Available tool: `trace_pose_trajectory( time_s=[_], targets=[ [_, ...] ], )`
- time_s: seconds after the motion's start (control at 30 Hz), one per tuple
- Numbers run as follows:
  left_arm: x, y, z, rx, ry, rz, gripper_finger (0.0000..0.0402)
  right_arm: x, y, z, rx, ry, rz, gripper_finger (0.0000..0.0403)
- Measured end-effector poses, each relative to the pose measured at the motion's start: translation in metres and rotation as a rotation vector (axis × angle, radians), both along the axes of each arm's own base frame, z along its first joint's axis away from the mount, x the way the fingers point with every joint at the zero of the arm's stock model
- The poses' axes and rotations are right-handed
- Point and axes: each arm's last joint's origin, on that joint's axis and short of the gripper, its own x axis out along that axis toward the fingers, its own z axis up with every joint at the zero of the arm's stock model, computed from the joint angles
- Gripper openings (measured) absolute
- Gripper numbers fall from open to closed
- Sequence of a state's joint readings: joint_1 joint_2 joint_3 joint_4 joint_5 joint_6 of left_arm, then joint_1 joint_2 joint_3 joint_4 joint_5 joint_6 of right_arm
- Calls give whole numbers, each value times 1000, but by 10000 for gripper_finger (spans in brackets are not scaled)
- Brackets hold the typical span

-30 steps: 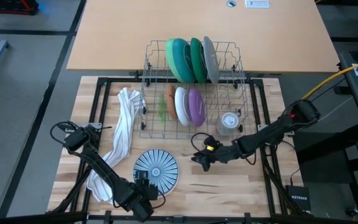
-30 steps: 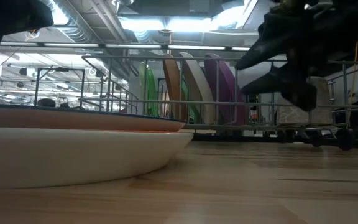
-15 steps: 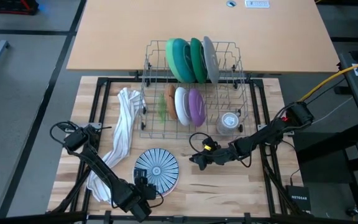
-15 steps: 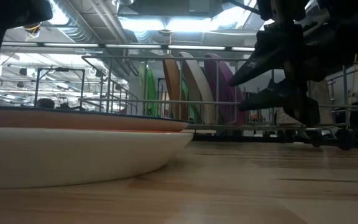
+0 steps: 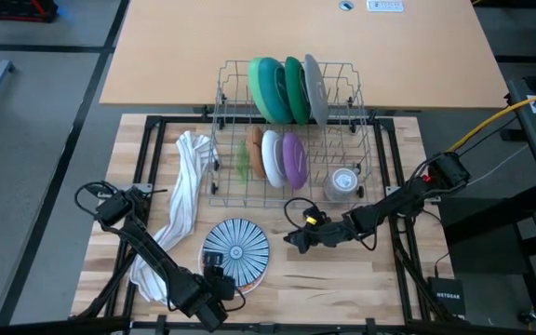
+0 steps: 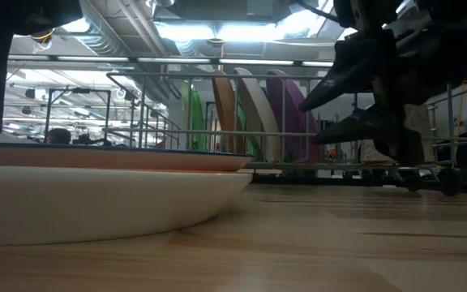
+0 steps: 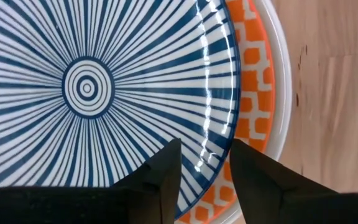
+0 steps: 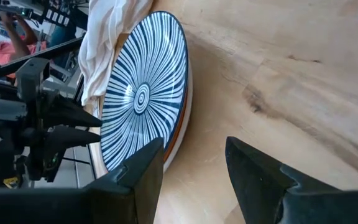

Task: Sort dishes
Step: Put the blue patterned plate into the dish rack

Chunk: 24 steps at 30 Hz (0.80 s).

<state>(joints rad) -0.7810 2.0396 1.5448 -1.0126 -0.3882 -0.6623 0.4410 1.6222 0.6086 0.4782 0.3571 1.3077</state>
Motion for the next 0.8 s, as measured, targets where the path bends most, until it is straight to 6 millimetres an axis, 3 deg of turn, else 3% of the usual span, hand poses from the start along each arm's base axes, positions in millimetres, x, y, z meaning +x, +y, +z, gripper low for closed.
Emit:
trace_pose_trajectory(
  time_s=[0.23,0.63,0.8],
  targets=[
    [4,4,0,6,4,-5,123,-4,12,3,66,-35,-18,179],
    [4,4,0,11,7,-23,123,-4,22,11,393,-80,-93,179],
    [4,4,0,11,7,-23,123,4,45,36,482,-147,-65,179]
  ],
)
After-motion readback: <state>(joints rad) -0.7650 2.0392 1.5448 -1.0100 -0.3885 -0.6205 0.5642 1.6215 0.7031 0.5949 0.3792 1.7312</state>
